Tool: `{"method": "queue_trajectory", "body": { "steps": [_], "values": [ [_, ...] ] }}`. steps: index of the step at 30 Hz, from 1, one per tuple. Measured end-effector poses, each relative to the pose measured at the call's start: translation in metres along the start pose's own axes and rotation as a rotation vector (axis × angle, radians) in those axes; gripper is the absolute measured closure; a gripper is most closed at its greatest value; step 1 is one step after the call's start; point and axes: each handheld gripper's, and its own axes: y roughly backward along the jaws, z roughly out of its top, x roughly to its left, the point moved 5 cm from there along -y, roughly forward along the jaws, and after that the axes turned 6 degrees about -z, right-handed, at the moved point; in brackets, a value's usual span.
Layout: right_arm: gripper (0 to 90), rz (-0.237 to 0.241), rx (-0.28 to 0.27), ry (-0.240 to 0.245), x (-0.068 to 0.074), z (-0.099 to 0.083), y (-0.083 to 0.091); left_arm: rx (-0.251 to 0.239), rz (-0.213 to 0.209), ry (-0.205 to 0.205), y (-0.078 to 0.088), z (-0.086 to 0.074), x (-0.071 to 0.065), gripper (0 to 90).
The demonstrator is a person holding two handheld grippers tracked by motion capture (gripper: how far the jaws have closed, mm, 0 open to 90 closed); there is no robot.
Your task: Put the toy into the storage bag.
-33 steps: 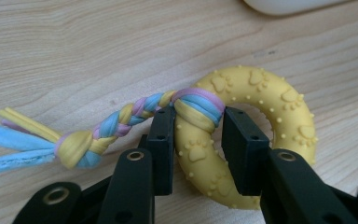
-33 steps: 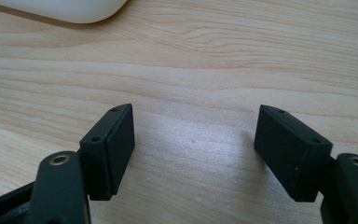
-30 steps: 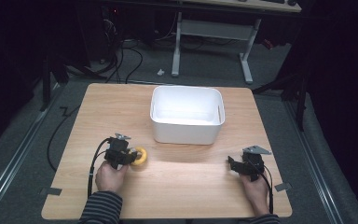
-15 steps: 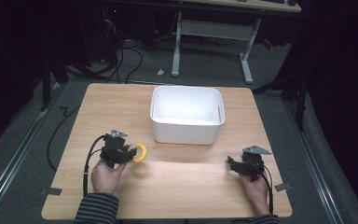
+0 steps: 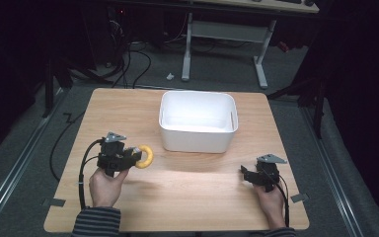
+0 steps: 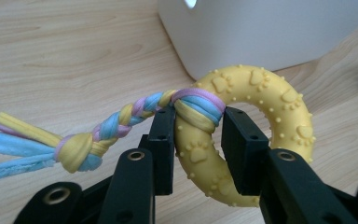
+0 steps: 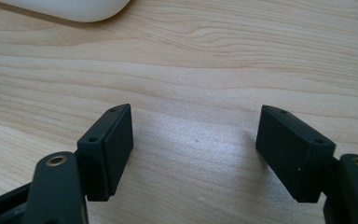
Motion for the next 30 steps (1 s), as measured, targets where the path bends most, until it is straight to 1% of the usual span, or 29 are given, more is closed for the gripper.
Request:
{"method": "queue_trajectory", "body": {
  "steps": [3, 4, 5, 6, 7, 10, 11, 13, 18, 22, 24, 25, 28, 29, 30],
  "values": [
    [27.8, 0.000, 0.000, 0.000, 0.000, 0.000, 0.000, -0.004, -0.005, -0.008, -0.001, 0.008, 0.001, 65.9],
    [27.8, 0.000, 0.000, 0.000, 0.000, 0.000, 0.000, -0.004, -0.005, -0.008, -0.001, 0.008, 0.001, 65.9],
    [27.7, -0.001, 0.000, 0.000, 0.000, 0.000, 0.000, -0.007, -0.015, -0.007, -0.004, 0.012, 0.002, 66.1],
    [27.7, -0.001, 0.000, 0.002, 0.000, 0.000, 0.000, -0.007, -0.015, -0.007, -0.004, 0.012, 0.002, 66.6],
    [27.7, -0.001, 0.000, 0.002, 0.000, 0.000, 0.000, -0.006, -0.025, -0.007, -0.005, 0.014, 0.003, 67.8],
    [27.6, -0.002, 0.001, -0.001, 0.000, 0.000, 0.000, 0.003, -0.026, -0.017, -0.006, 0.017, 0.003, 67.9],
    [27.4, -0.003, 0.001, -0.002, 0.000, 0.000, 0.000, 0.013, -0.032, -0.018, -0.005, 0.018, 0.003, 68.0],
    [27.2, -0.004, 0.001, -0.002, 0.000, 0.000, 0.000, 0.018, -0.026, -0.027, -0.002, 0.019, 0.003, 68.1],
    [27.3, -0.005, 0.001, -0.002, 0.000, 0.000, 0.000, -0.009, -0.028, -0.030, 0.009, 0.025, 0.001, 68.2],
    [27.2, -0.004, 0.001, -0.001, 0.000, 0.000, 0.000, -0.016, -0.031, -0.040, 0.015, 0.033, -0.003, 68.2],
    [27.2, -0.003, 0.001, -0.002, 0.000, 0.000, 0.000, -0.020, -0.049, -0.037, 0.016, 0.040, -0.006, 68.2],
    [27.2, -0.003, 0.002, -0.002, 0.000, 0.000, 0.000, -0.020, -0.057, -0.043, 0.017, 0.043, -0.008, 68.3],
    [27.3, -0.002, 0.000, -0.001, 0.000, 0.000, 0.000, -0.027, -0.061, -0.074, 0.018, 0.055, -0.017, 68.2],
    [27.3, -0.002, 0.001, -0.001, 0.000, 0.000, 0.000, -0.033, -0.068, -0.080, 0.018, 0.059, -0.021, 68.3],
    [27.3, -0.001, 0.000, 0.001, 0.000, 0.000, 0.000, -0.033, -0.068, -0.080, 0.018, 0.059, -0.021, 68.3]
  ]
}}
